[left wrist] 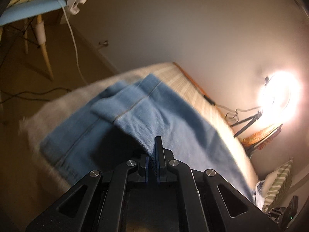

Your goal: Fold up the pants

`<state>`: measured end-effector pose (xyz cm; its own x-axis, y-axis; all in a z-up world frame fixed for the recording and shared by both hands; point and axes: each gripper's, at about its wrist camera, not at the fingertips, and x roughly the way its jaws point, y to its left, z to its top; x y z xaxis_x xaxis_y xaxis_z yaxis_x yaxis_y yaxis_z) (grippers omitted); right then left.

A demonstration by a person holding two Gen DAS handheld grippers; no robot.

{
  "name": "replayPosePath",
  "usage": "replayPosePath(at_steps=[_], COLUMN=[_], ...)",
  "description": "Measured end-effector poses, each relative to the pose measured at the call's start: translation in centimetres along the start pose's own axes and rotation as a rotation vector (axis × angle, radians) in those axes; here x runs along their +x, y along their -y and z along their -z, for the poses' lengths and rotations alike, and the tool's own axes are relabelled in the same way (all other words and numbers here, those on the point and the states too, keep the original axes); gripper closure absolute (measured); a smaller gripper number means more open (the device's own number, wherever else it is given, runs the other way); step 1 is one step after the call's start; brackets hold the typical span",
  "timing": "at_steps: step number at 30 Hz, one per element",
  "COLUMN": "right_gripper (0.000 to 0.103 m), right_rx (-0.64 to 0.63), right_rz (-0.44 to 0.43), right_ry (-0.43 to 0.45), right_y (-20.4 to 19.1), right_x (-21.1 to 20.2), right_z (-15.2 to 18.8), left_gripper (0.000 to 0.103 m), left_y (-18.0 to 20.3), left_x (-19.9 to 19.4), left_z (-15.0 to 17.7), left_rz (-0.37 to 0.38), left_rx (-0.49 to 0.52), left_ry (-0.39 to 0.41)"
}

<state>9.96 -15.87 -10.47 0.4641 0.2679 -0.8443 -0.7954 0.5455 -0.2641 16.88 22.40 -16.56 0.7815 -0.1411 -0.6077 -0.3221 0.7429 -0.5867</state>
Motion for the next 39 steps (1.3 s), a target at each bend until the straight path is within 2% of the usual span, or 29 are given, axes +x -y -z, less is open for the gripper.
replayPosePath(at_steps=[2,4,8,9,10,11,12,13,16,18,20,22,26,31,36,39], right_gripper=[0.102,0.102,0.102,0.102,0.102,0.102,0.102,0.102,0.102,0.102,0.102,0.102,0.102,0.102,0.102,0.102], right_rx=[-0.007,-0.01,-0.006,-0.005,-0.004,-0.004,-0.004,-0.004,-0.003,0.001,-0.004,-0.01,-0.043,-0.071,-0.021,-0.012], right_rz=[0.007,0.013,0.017,0.018,0.02,0.024,0.027,0.032,0.044,0.044,0.041,0.027,0.001,0.005,-0.004,-0.007], right_ry=[-0.023,-0.03,-0.029,-0.028,-0.029,-0.032,-0.033,-0.036,-0.035,-0.028,-0.016,-0.005,-0.04,-0.082,-0.03,0.01], right_y=[-0.5,-0.6,-0.5,-0.5,-0.6,-0.7,-0.7,-0.8,-1.1,-1.2,-1.5,-1.8,-2.1,-2.8,-2.0,-2.1], right_x=[0.8,1.1,0.8,0.6,0.5,0.5,0.6,0.8,0.9,0.7,0.0,-0.7,-0.2,1.3,0.0,-1.2], right_z=[0.4,0.5,0.4,0.4,0.4,0.3,0.3,0.3,0.0,-0.1,-0.2,-0.2,0.2,0.3,-0.3,-1.1], left_gripper=[0.099,0.093,0.069,0.068,0.068,0.072,0.089,0.095,0.097,0.097,0.097,0.097,0.097,0.097,0.097,0.097], left_y=[-0.6,-0.8,-1.4,-2.0,-2.4,-2.9,-3.3,-3.3,-2.7,-2.1,-2.3,-2.7,-4.7,-5.7,-4.6,-4.8], left_x=[0.4,0.6,0.6,0.5,0.6,0.8,1.0,1.3,1.5,0.2,-1.3,-2.8,-2.2,-1.7,-3.1,-4.2], left_z=[0.3,0.1,-0.8,-1.0,-1.2,-1.5,-1.7,-1.9,-2.5,-2.8,-2.8,-2.1,-0.3,0.7,-0.1,-0.6], left_rz=[0.004,0.0,-0.047,-0.055,-0.052,-0.033,-0.03,-0.025,-0.021,-0.002,0.015,0.001,-0.041,-0.058,-0.066,-0.064], left_rx=[-0.037,-0.066,-0.116,-0.134,-0.152,-0.165,-0.176,-0.178,-0.129,-0.099,-0.113,-0.1,-0.093,-0.122,-0.052,-0.069], left_ry=[-0.013,-0.007,0.022,0.029,0.041,0.051,0.058,0.058,0.063,0.094,0.121,0.148,0.089,0.087,0.121,0.155])
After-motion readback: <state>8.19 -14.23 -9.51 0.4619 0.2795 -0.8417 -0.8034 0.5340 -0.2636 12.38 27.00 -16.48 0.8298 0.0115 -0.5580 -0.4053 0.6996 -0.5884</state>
